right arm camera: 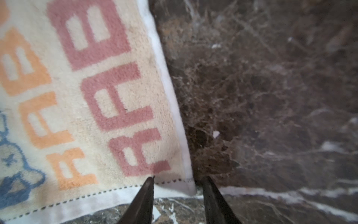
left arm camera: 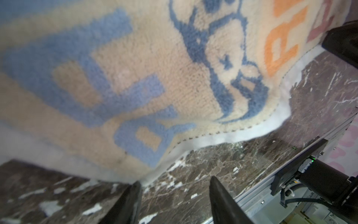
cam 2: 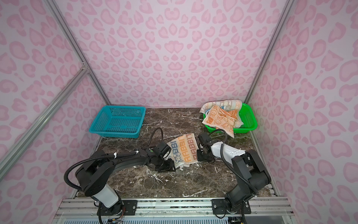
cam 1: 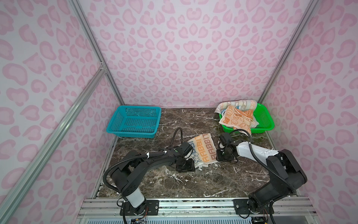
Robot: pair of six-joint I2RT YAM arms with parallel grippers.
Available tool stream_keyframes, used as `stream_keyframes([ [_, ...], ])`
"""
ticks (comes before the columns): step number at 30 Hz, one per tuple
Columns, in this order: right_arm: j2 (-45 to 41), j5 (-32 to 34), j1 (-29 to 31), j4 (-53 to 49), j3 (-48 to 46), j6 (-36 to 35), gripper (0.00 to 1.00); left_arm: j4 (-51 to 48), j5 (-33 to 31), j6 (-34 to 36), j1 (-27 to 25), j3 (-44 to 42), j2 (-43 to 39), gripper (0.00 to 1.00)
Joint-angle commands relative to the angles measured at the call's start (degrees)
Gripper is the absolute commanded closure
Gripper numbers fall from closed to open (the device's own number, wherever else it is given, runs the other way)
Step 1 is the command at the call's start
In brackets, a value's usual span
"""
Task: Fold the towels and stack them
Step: 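Grasp a near towel corner with the left gripper while the right grasps another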
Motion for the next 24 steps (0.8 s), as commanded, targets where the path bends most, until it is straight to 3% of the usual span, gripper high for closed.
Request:
stream_keyframes([
  [1,1.55,-0.07,0.43,0.32,-1.06,-0.46,0.59,-6.79,-5.55,-0.55,-0.09,-0.94,2.53,0.54],
  [3,1.5,-0.24,0.47,0.84,-1.54,-0.39,0.67,-6.95,-5.76,-0.53,-0.08,-0.83,3.0,0.62],
  [6,0.6,-0.34,0.47,1.77,-1.83,-0.5,0.88,-7.67,-6.43,0.07,-0.07,0.49,3.28,0.97],
  [8,-1.19,-0.46,0.38,2.09,-1.8,-0.91,1.0,-8.69,-6.62,1.03,0.0,2.37,2.52,0.97],
  [16,-11.27,-2.24,0.16,1.13,0.26,-2.84,1.0,-14.54,-13.14,5.05,2.38,10.07,-5.16,0.97],
  [24,-17.47,-5.64,-1.45,-1.89,5.08,-5.5,1.0,-14.69,-14.77,10.91,7.5,15.25,-14.99,0.97],
])
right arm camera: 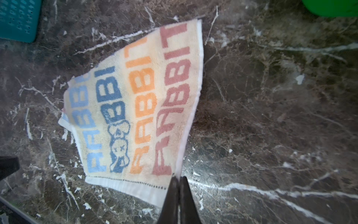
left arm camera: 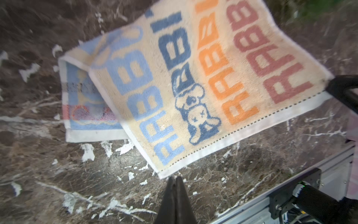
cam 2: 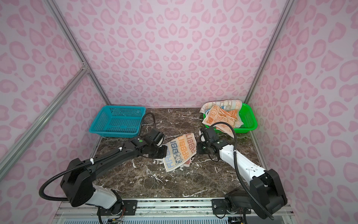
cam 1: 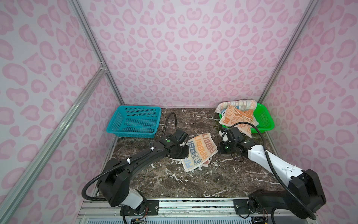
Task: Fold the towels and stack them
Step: 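Grasp a near towel corner with the left gripper while the right grasps another, then lift the towel with both grippers, holding it up by two corners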
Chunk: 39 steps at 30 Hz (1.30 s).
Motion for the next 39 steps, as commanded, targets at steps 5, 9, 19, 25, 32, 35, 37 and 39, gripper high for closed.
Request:
stream_keyframes([
  [5,-1.15,-4.11,-0.9,-2.02,2.42,-1.46,1.0,-2.65,5.48,6.46,2.4,1.45,-1.33,0.97],
  [9,-0.08,-4.53,-0.77,-0.95,0.09,0.9,1.0,1.74,11.45,1.8,1.31,-5.04,0.52,0.79],
  [19,-0.66,-4.53,-0.59,2.84,-6.44,4.76,1.0,2.52,11.72,-6.87,-5.96,-5.26,9.65,0.29],
  [25,-2.14,-2.92,-0.87,3.06,-7.76,3.92,1.0,-0.5,7.31,-9.79,-6.77,-3.65,14.36,0.31],
  [32,-1.28,-4.12,-1.14,4.94,-8.79,3.61,1.0,-0.14,8.11,-11.21,-6.85,-0.31,19.66,0.38],
  [35,-0.63,-4.78,-1.55,5.35,-8.74,3.01,1.0,-0.42,8.92,-11.3,-6.84,0.66,21.54,0.44],
  [37,-0.22,-5.02,-1.74,5.32,-8.67,2.77,1.0,-1.07,9.56,-11.34,-6.79,1.2,22.89,0.47],
  [39,-0.19,-5.2,-1.9,5.69,-8.9,2.63,1.0,-1.37,9.98,-11.36,-6.84,0.97,23.92,0.51],
])
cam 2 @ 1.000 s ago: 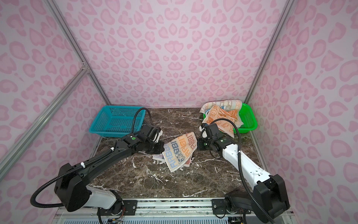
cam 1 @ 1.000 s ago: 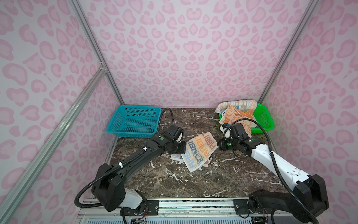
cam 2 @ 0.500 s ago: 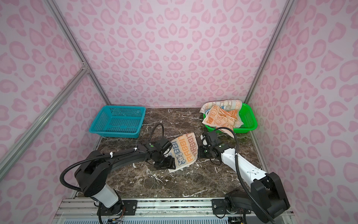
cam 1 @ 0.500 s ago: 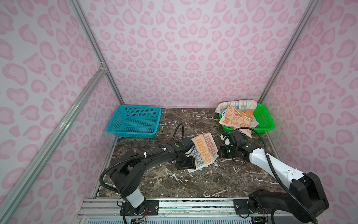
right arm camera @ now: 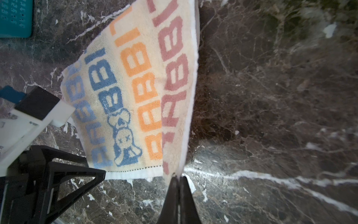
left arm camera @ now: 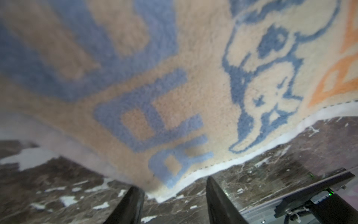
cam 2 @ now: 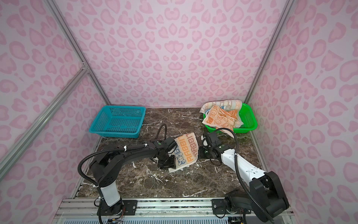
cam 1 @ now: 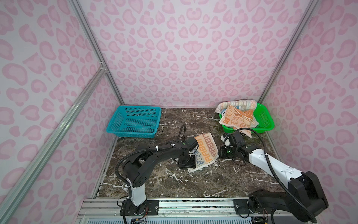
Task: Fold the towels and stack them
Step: 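Lift the towel with both grippers, holding it up by two corners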
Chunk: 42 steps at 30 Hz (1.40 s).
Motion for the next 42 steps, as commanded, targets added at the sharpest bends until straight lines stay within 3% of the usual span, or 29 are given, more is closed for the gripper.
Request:
stream_keyframes([
  [1,0.31,-0.87,-0.18,1.51,-0.53,-0.86,1.0,-1.38,-0.23,-0.53,-0.03,-0.41,2.23,0.53],
  [5,0.31,-1.14,-0.27,2.0,-1.39,-0.87,1.0,-2.25,0.01,0.15,-0.05,-0.58,4.09,0.63],
  [10,-0.12,-1.21,-0.36,2.04,-2.05,-0.88,1.0,-3.29,-1.82,0.66,0.11,0.35,3.62,0.96],
  [17,-0.56,-1.93,-0.62,2.33,0.12,-2.23,1.0,-3.58,-6.49,3.74,3.25,3.74,-3.66,0.96],
  [23,0.08,-1.36,-0.82,2.26,6.64,-4.16,1.0,-2.8,-8.99,12.18,8.71,10.61,-11.89,0.97],
  [32,7.61,-0.27,-2.41,-0.4,30.16,-9.45,1.0,-2.69,-7.11,23.44,18.58,28.93,-13.8,0.97],
  [37,9.79,-0.56,-3.13,-2.56,43.44,-12.24,1.0,-3.4,-5.48,28.73,20.72,38.59,-13.93,0.97],
  [42,4.62,-3.56,-3.13,-2.78,44.13,-13.22,1.0,-4.76,0.05,34.03,20.68,39.0,-19.04,0.97],
])
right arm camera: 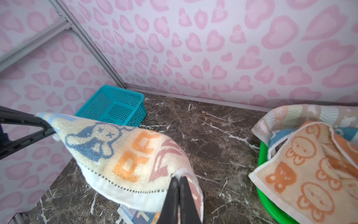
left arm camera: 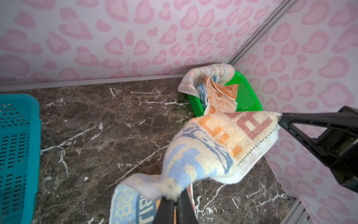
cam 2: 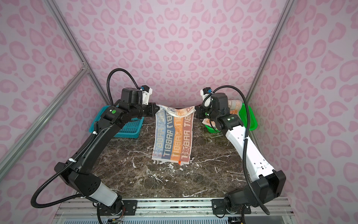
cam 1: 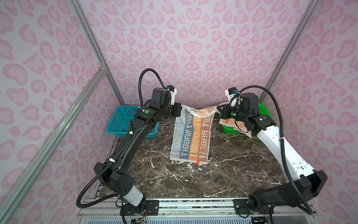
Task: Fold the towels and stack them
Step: 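Lift the towel with both grippers, holding it up by two corners, then lower the held towel with both grippers, laying it flat on the table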
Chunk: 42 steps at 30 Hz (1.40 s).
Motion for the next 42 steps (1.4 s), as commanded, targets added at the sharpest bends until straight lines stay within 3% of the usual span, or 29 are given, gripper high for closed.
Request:
stream_keyframes([
  [1,-3.35,-3.02,0.05,-2.18,-0.63,-1.63,1.0,-1.64,4.57,5.51,0.01,-1.0,-4.9,0.97],
  [7,-16.07,-6.69,3.29,-3.43,-7.17,-1.15,1.0,-2.24,9.83,8.15,-0.45,-11.66,-18.53,0.97],
  [12,-26.09,-5.37,11.53,-3.46,-9.39,-0.44,1.0,-2.32,12.51,7.43,-3.12,-17.06,-28.35,0.97],
  [15,-30.4,-3.26,15.16,-1.21,-10.5,1.98,1.0,-3.14,13.4,7.12,-4.75,-17.04,-30.46,0.97],
  [21,-30.94,3.77,15.98,-2.53,-10.95,2.59,1.0,-2.43,11.39,6.18,-5.23,-15.19,-27.76,0.97],
  [25,-24.75,6.61,12.56,-3.83,-10.37,1.89,1.0,-1.9,3.91,5.86,-3.2,-12.23,-21.47,0.97],
  [30,-11.37,-1.53,-1.89,2.58,-10.43,7.03,1.0,1.77,2.79,4.51,4.74,-8.7,-10.09,0.97],
  [34,3.5,-2.74,-5.14,3.99,-2.42,3.57,1.0,4.94,7.27,4.66,9.25,-3.25,2.64,0.97],
  [38,16.47,-4.52,-6.07,3.74,6.48,1.7,1.0,6.69,12.47,6.74,10.39,3.0,13.03,0.97],
  [42,23.61,-4.84,-6.19,2.36,11.48,0.58,1.0,6.62,14.44,7.81,10.88,7.13,20.61,0.97],
])
